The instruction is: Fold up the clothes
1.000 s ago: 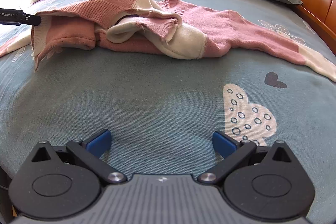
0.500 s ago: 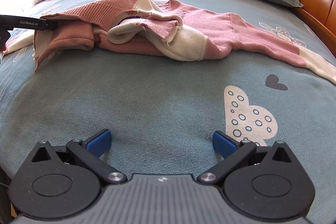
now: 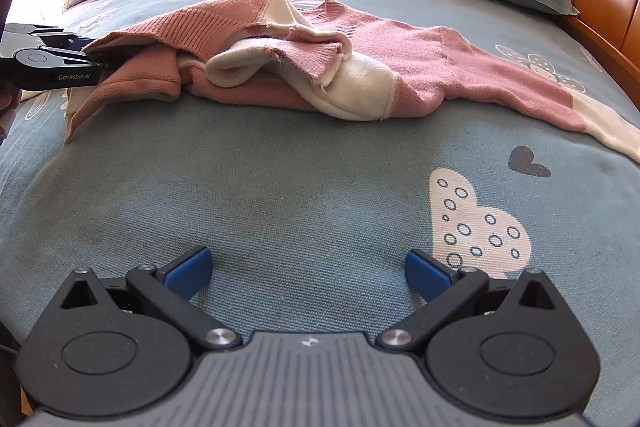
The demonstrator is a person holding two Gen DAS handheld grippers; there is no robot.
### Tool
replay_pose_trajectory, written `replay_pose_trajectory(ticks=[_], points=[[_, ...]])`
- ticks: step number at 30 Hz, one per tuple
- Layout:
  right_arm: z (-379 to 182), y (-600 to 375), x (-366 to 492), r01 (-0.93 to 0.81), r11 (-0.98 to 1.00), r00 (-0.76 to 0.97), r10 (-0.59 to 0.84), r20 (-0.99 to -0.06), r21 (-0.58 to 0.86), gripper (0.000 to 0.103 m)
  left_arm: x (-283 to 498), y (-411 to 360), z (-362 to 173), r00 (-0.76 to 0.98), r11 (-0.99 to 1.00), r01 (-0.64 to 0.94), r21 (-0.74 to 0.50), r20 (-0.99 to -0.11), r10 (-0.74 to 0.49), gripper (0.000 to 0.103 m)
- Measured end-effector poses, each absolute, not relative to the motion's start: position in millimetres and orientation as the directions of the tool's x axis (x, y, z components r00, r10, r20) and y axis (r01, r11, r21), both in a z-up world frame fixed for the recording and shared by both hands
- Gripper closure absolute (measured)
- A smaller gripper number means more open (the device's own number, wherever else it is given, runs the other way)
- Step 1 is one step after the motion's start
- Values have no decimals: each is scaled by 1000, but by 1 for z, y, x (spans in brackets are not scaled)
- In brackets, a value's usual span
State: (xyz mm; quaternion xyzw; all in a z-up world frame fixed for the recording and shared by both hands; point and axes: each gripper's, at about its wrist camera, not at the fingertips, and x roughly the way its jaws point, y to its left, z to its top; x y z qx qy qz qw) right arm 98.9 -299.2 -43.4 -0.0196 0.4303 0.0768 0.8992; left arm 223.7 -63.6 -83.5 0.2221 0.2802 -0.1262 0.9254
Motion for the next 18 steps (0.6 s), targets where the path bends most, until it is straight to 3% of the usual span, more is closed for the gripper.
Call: replay_pose_trajectory(ticks=[8,11,14,18], points=[[11,-307,151,-195,981,726,148,-671,5,0,229,-53,-78,793,891,359,279,-594,-134,63],[21,-307,171,-227,964,722,261,-640,137,0,229,-47,-74,782,899,359,251,-606,-143,62],[24,-297,183,-293,927,703,375,-604,234,0,231,-41,-71,783,900,354,255,-607,-136,51],[13,-263,205,-291,956,743,248,-621,33,0,237,-34,-68,782,911,337,237,-610,-131,46]])
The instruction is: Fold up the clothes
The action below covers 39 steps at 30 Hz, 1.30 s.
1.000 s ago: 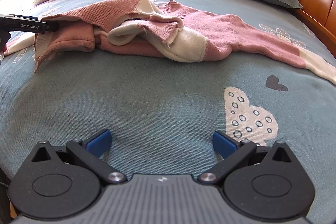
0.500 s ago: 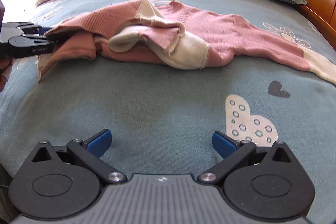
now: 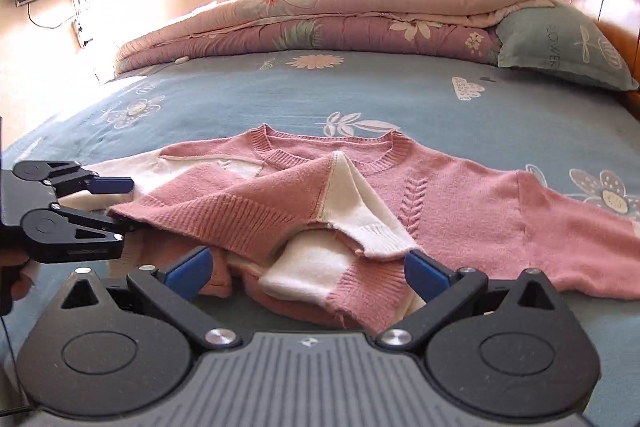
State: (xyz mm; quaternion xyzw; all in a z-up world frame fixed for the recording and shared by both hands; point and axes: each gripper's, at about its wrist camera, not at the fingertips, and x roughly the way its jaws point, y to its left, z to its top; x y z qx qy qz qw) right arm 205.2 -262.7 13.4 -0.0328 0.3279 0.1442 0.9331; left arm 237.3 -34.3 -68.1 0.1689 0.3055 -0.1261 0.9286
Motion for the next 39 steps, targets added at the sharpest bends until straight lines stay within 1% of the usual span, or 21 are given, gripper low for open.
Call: replay_pose_trajectory(ticks=[2,5,8,9,11,14,16,18,19,21,23,26,28,30,31,32,33,34,35,37,39], points=[[2,-249,219,-303,950,740,185,-647,-75,0,240,-34,-68,778,913,338,228,-614,-135,46],[-5,-241,230,-303,938,757,131,-640,-166,0,243,-30,-65,771,917,342,206,-619,-148,46],[-9,-235,239,-290,924,781,79,-620,-248,0,248,-23,-62,772,921,336,199,-617,-149,40],[-10,-235,242,-281,922,787,62,-614,-267,0,250,-20,-61,771,922,335,192,-619,-151,37],[-12,-238,252,-270,922,778,38,-627,-279,0,258,-13,-60,762,932,325,158,-628,-159,35],[-19,-228,258,-362,890,736,92,-671,-276,0,272,-4,-57,742,951,300,73,-644,-185,35],[-23,-214,253,-404,845,757,95,-646,-349,0,280,0,-55,738,957,286,39,-646,-195,35],[-27,-203,254,-361,825,804,39,-594,-435,0,282,-1,-55,739,958,285,39,-645,-194,32],[-27,-203,258,-316,836,826,10,-564,-448,0,283,-1,-56,740,958,285,40,-645,-193,32],[-24,-209,268,-233,878,846,-29,-533,-418,0,283,-2,-57,739,957,287,46,-646,-191,31],[-28,-216,278,-191,898,843,-56,-535,-395,0,283,-1,-60,732,957,288,44,-653,-191,27],[-37,-220,288,-193,903,840,-50,-540,-383,0,285,0,-65,720,959,283,27,-667,-194,23],[-35,-220,290,-116,907,871,-102,-480,-404,0,289,1,-68,707,961,275,8,-679,-197,19],[-28,-223,285,-13,914,905,-163,-394,-406,0,291,1,-69,702,964,267,-11,-682,-202,17],[-25,-225,282,33,917,921,-183,-344,-398,0,292,1,-70,703,964,265,-20,-681,-208,14],[-25,-227,282,46,919,925,-188,-331,-391,0,293,0,-70,700,963,267,-24,-682,-211,11],[-29,-228,290,6,919,905,-173,-388,-394,0,296,-2,-72,688,962,273,-26,-694,-214,8],[-34,-229,299,-32,914,873,-171,-457,-404,0,299,-4,-75,676,961,276,-29,-705,-215,8],[-36,-232,303,-28,913,862,-184,-472,-408,0,299,-4,-74,680,963,267,-32,-702,-211,8],[-31,-239,298,22,915,881,-208,-426,-402,0,296,-4,-71,696,967,253,-23,-690,-198,8],[-21,-244,287,70,908,905,-232,-357,-412,0,288,-2,-64,718,969,248,4,-672,-181,8]])
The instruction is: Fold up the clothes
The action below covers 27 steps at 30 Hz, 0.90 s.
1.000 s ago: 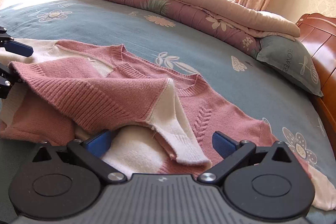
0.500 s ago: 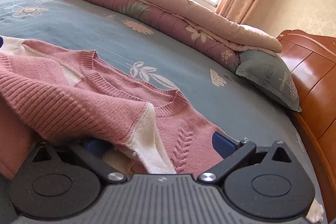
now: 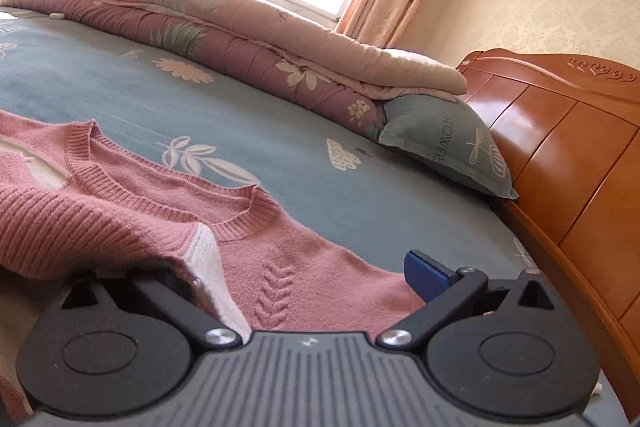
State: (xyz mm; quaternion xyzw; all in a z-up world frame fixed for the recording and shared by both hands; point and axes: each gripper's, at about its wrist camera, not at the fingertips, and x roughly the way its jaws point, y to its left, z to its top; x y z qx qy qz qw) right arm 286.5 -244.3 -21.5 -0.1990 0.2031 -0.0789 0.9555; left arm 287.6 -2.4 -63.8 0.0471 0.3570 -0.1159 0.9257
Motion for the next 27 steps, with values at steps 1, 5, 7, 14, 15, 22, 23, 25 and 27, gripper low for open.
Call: replay_pose_trajectory(ticks=[1,5,7,14,15,22,23,25,27], points=[[-17,-246,280,82,903,917,-234,-324,-421,0,284,-2,-60,729,969,246,18,-663,-172,8],[2,-248,251,96,876,947,-227,-226,-473,0,266,-2,-44,758,961,263,88,-635,-150,8],[15,-249,235,72,870,955,-201,-217,-488,0,253,-3,-32,756,945,300,128,-636,-154,8],[77,-262,167,-31,873,968,-95,-232,-487,0,202,1,22,761,898,398,186,-614,-210,8],[87,-265,155,-49,878,967,-79,-244,-476,0,193,0,29,763,891,409,197,-609,-216,8],[130,-283,77,-201,884,924,28,-381,-423,0,113,-12,54,745,776,541,325,-613,-263,8],[129,-284,68,-232,878,908,42,-416,-418,0,105,-14,54,732,759,562,329,-626,-271,8],[125,-284,51,-292,868,870,67,-488,-401,0,86,-18,48,678,719,622,310,-673,-296,8],[115,-285,38,-361,864,812,105,-575,-352,0,73,-21,39,604,690,678,253,-726,-328,8]])
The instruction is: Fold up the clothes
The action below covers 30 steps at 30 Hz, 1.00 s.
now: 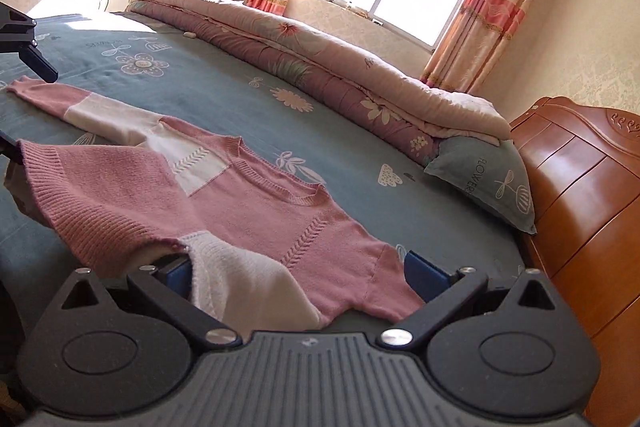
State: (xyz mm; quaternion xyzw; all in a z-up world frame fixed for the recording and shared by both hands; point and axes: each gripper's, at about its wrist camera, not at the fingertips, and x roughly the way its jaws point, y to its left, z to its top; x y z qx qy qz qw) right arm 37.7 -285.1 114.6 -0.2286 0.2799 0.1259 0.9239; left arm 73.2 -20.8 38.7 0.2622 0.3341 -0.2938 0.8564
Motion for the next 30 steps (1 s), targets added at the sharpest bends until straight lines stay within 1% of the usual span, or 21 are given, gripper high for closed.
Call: replay_pose_trajectory(ticks=[3,5,8,11,14,17,19,22,24,28,30], points=[[91,-285,29,-439,873,681,169,-712,-213,0,62,-24,18,488,668,729,150,-798,-354,8],[72,-286,29,-457,884,582,214,-785,-98,0,60,-22,10,442,677,731,87,-816,-372,8],[51,-291,27,-427,903,495,281,-822,52,0,61,-16,0,388,702,713,-11,-827,-406,8],[40,-304,29,-365,913,468,348,-812,181,0,70,-1,-3,372,753,644,-131,-807,-458,8],[30,-320,37,-286,907,455,412,-789,309,0,94,23,-12,353,804,495,-329,-769,-532,8],[22,-331,44,-215,888,462,460,-758,407,0,116,42,-30,333,787,348,-508,-718,-611,8],[17,-336,49,-181,871,474,484,-735,457,0,128,48,-45,314,746,285,-601,-677,-665,8],[10,-338,53,-146,850,486,507,-712,506,0,141,50,-68,299,704,184,-685,-644,-704,8],[4,-341,56,-121,836,488,520,-701,535,0,146,47,-81,283,683,131,-718,-633,-720,8],[-9,-355,61,-49,777,485,568,-665,628,0,145,37,-84,274,671,137,-728,-624,-732,8],[-16,-363,62,-11,738,490,592,-639,675,0,142,33,-77,280,654,161,-739,-601,-748,8]])
